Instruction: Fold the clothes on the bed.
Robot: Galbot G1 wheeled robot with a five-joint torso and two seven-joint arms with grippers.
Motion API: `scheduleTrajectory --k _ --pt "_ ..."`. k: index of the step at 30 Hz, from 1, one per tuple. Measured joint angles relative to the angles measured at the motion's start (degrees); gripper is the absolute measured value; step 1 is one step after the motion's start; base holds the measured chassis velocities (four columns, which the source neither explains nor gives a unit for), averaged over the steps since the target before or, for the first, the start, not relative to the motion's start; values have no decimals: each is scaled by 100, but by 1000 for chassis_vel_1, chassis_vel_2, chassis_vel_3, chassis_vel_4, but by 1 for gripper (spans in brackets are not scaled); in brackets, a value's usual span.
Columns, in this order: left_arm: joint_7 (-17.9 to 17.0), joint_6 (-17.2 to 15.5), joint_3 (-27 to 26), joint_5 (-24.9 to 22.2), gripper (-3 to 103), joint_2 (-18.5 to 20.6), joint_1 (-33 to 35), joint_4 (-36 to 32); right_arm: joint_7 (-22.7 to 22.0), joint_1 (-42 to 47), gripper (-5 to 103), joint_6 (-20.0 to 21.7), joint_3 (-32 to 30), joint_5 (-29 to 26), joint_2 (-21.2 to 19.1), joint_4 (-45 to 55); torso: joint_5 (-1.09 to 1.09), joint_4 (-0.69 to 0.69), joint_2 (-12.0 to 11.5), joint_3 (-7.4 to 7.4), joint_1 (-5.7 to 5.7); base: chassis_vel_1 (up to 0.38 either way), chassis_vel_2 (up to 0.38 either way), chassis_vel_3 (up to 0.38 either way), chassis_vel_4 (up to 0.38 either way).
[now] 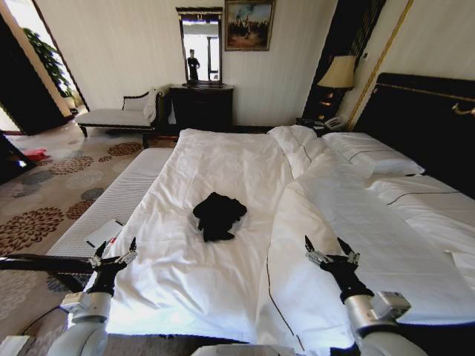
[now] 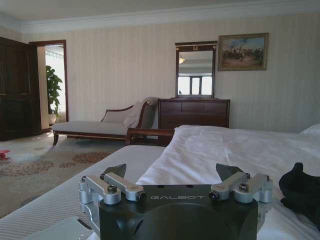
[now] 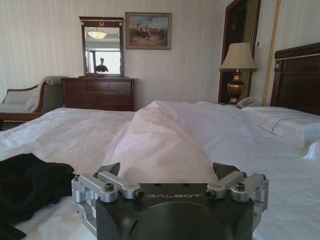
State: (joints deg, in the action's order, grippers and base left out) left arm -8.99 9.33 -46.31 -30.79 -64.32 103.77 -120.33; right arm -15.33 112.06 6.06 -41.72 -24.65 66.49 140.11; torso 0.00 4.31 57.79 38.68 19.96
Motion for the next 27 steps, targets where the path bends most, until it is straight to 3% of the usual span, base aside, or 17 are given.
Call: scheduleTrajectory --k 11,21,25,27 --pt "21 8 -13 -1 100 -4 5 7 -45 -3 100 -161 65 201 -42 -359 0 0 0 0 0 0 0 0 0" --pt "19 8 10 -11 100 -33 -6 -39 -67 -4 100 66 101 -172 -248 -401 0 0 0 0 0 0 0 0 0" --pt "15 9 -3 -20 100 -39 9 -73 -105 -28 80 101 123 -298 -323 -409 0 0 0 0 0 0 0 0 0" --pt "14 8 -4 -21 100 -40 11 -73 -108 -30 80 101 123 -300 -327 -410 0 0 0 0 -1 0 0 0 0"
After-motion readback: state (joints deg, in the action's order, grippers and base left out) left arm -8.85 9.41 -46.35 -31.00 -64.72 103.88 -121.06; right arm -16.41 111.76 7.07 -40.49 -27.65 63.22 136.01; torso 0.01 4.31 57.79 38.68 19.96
